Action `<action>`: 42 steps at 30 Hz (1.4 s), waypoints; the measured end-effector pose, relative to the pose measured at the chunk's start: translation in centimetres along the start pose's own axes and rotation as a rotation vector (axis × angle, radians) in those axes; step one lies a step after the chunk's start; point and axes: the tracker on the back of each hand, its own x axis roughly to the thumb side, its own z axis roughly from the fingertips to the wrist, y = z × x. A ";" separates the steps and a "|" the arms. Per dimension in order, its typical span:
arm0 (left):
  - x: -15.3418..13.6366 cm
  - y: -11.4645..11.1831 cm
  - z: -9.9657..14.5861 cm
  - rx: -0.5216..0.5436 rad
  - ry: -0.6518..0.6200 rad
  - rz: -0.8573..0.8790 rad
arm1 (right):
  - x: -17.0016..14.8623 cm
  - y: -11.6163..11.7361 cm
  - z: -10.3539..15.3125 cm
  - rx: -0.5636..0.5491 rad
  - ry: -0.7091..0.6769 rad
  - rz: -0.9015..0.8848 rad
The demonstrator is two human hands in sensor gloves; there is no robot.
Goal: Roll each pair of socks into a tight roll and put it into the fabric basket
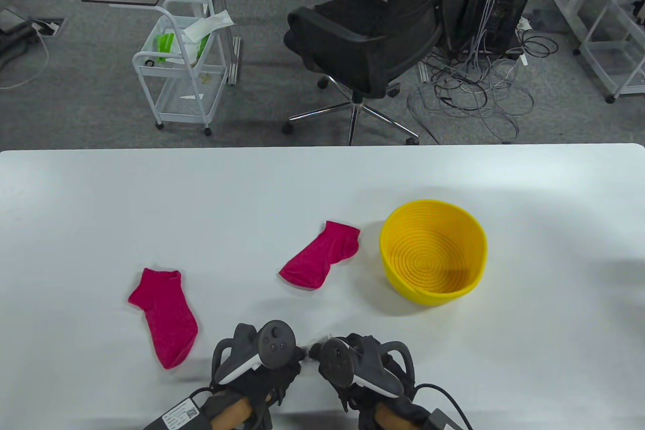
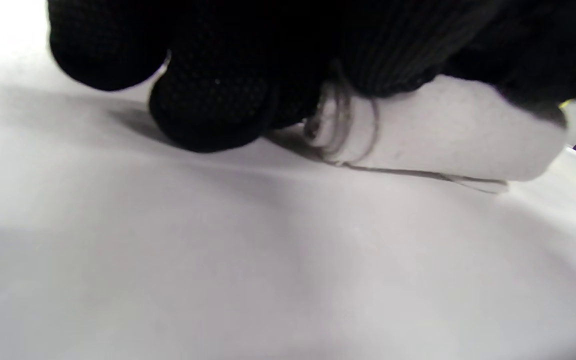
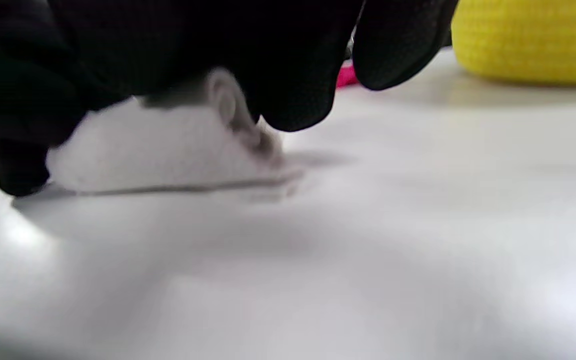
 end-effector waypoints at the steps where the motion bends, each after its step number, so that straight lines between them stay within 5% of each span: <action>1: -0.1 0.0 0.0 -0.002 0.001 0.005 | 0.2 -0.5 0.2 -0.030 -0.015 -0.004; 8: -0.2 0.0 -0.1 0.005 0.003 0.008 | 1.1 -0.5 0.7 -0.005 -0.076 0.026; 27: -0.7 1.1 0.6 0.057 -0.012 0.066 | -0.7 1.8 -0.8 0.160 0.053 -0.067; 37: 0.0 0.1 0.1 0.033 -0.013 -0.006 | -1.4 1.5 -1.1 0.143 0.079 -0.150; 42: 0.1 0.1 0.0 0.030 -0.019 0.000 | -2.0 -0.6 -0.5 -0.002 0.065 -0.160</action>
